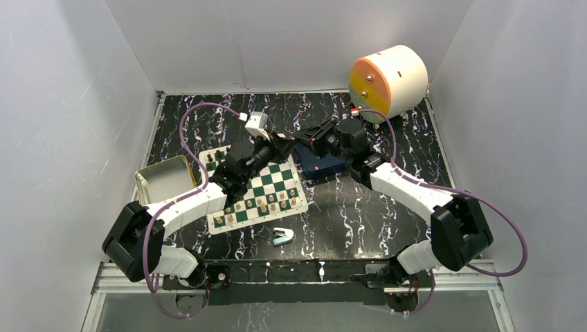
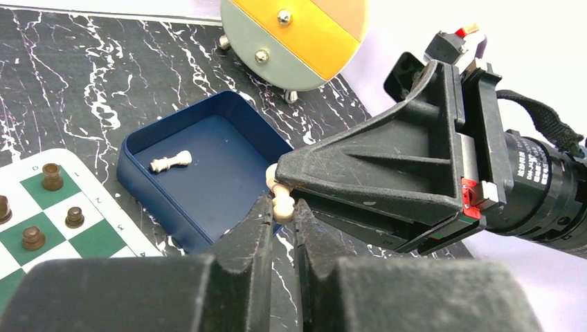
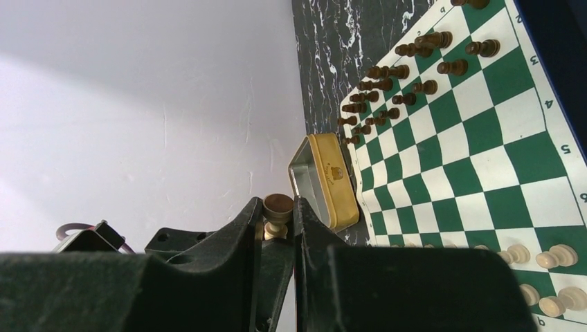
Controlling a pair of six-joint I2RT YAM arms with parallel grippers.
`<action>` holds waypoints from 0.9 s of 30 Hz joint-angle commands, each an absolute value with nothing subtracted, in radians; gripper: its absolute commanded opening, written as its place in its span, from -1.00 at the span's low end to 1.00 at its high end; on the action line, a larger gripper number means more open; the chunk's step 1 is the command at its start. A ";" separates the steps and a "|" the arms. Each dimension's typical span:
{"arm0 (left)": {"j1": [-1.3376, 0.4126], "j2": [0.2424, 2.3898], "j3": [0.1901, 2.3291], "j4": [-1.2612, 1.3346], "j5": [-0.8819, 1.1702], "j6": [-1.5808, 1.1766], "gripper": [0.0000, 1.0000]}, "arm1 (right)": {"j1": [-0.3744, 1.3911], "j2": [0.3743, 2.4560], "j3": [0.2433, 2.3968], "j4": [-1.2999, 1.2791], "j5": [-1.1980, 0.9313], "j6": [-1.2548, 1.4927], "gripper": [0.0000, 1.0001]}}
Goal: Set up the chess pieces on the board
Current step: Place the chess piece on the chessboard.
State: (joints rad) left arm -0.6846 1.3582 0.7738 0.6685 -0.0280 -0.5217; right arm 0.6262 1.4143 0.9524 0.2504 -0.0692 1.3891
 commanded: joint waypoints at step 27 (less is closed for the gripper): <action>-0.330 1.405 1.279 -0.790 0.134 -0.209 -1.00 | 0.640 0.894 0.810 -0.098 0.060 0.827 0.97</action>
State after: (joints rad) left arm -0.3874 1.3788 1.2167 -0.4770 0.1116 -0.3042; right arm 0.6380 0.9554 0.8307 -0.0193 0.0399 0.9375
